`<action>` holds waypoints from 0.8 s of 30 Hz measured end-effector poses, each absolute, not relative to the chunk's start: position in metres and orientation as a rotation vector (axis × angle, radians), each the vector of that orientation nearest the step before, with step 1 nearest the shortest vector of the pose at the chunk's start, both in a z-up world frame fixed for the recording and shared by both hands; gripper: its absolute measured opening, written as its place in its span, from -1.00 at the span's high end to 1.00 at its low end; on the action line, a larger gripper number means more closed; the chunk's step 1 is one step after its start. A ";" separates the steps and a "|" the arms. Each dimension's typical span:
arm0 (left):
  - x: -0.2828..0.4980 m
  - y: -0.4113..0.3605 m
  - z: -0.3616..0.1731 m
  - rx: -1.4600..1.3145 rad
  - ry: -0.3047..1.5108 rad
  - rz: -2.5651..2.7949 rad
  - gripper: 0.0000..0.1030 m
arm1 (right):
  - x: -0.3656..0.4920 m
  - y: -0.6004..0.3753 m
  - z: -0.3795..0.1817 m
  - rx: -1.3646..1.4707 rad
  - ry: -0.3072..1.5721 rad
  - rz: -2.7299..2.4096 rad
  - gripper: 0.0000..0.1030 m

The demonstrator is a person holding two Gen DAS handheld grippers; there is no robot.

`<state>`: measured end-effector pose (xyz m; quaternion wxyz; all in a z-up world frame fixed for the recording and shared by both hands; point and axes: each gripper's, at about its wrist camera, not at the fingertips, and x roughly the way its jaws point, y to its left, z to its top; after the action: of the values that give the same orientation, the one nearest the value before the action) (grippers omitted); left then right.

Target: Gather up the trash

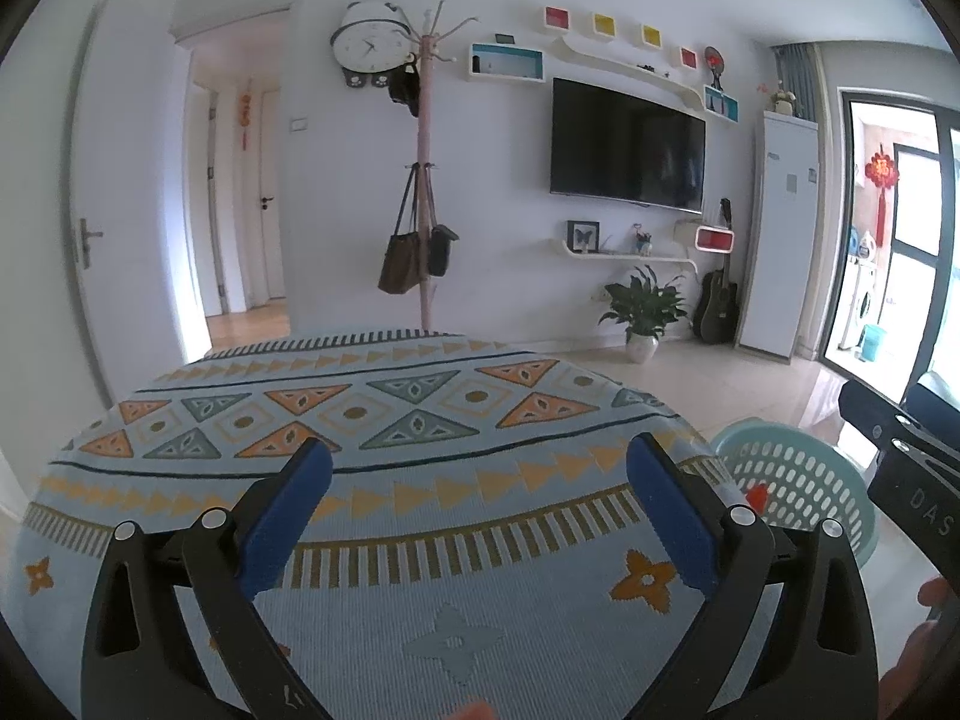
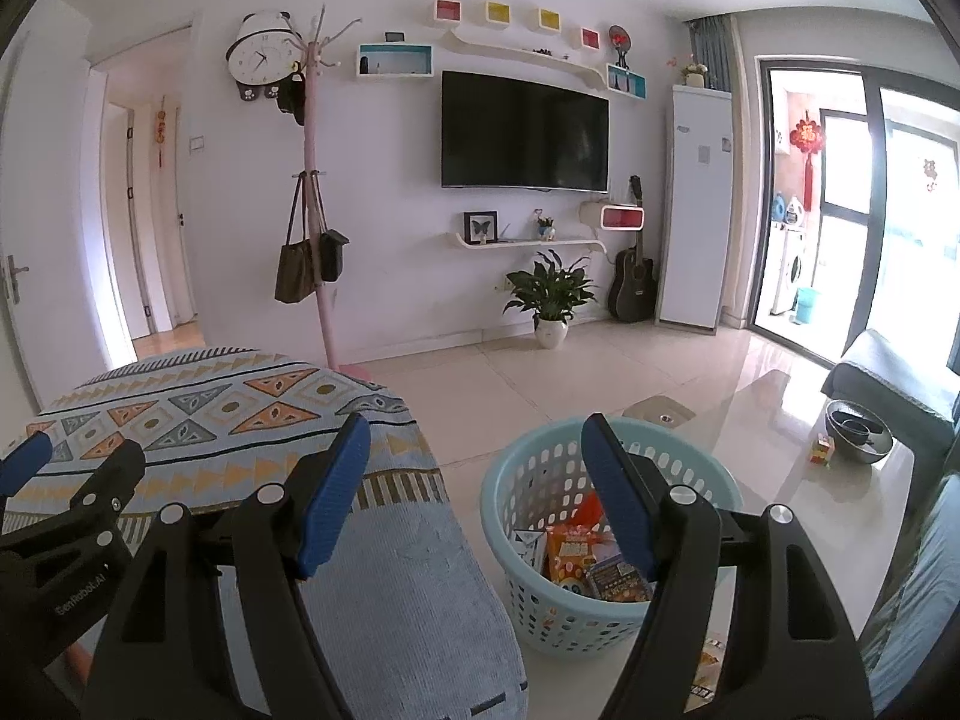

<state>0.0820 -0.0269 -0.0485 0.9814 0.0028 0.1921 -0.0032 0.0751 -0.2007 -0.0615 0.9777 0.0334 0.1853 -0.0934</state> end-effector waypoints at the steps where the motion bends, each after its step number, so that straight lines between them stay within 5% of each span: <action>1: 0.082 -0.027 -0.048 0.005 0.386 -0.006 -0.85 | 0.075 -0.201 -0.061 0.062 0.369 -0.191 -0.34; 24: 0.082 -0.027 -0.048 0.007 0.387 -0.005 -0.85 | 0.070 -0.197 -0.057 0.043 0.357 -0.191 -0.34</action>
<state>0.0815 -0.0267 -0.0478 0.9813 0.0034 0.1924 -0.0024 0.0698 -0.1974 -0.0568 0.9793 0.0214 0.1774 -0.0947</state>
